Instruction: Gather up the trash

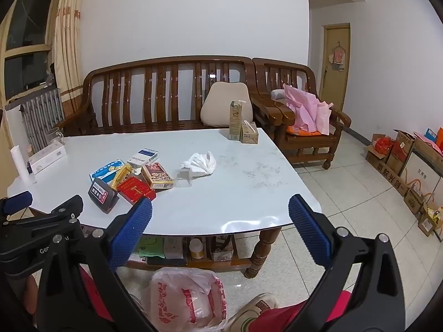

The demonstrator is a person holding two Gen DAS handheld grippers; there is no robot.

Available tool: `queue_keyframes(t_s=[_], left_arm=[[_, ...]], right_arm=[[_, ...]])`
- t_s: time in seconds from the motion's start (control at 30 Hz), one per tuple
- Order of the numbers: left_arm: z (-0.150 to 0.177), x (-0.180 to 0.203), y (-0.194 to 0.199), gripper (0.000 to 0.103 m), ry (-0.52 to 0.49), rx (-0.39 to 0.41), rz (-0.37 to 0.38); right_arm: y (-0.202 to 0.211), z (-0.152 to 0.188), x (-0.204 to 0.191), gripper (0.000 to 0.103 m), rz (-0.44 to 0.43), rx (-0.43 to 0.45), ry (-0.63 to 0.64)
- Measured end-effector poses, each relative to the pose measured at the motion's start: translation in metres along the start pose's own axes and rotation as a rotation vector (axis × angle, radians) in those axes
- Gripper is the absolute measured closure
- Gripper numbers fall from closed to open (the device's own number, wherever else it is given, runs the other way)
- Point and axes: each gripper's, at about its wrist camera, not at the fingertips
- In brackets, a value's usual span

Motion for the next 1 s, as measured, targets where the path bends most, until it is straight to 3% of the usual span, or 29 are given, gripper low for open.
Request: queue_keyframes(t_s=[1.0], left_arm=[[0.004, -0.003, 0.006, 0.007, -0.009, 0.003, 0.031]], right_arm=[[0.008, -0.006, -0.004, 0.006, 0.006, 0.006, 0.021]])
Point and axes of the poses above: each gripper's, at about its wrist camera, not at the fingertips, and y roughly against the way its jaws point, x to its right, z to its underside, and after that the axes turned 15 degrees about y, right-handed
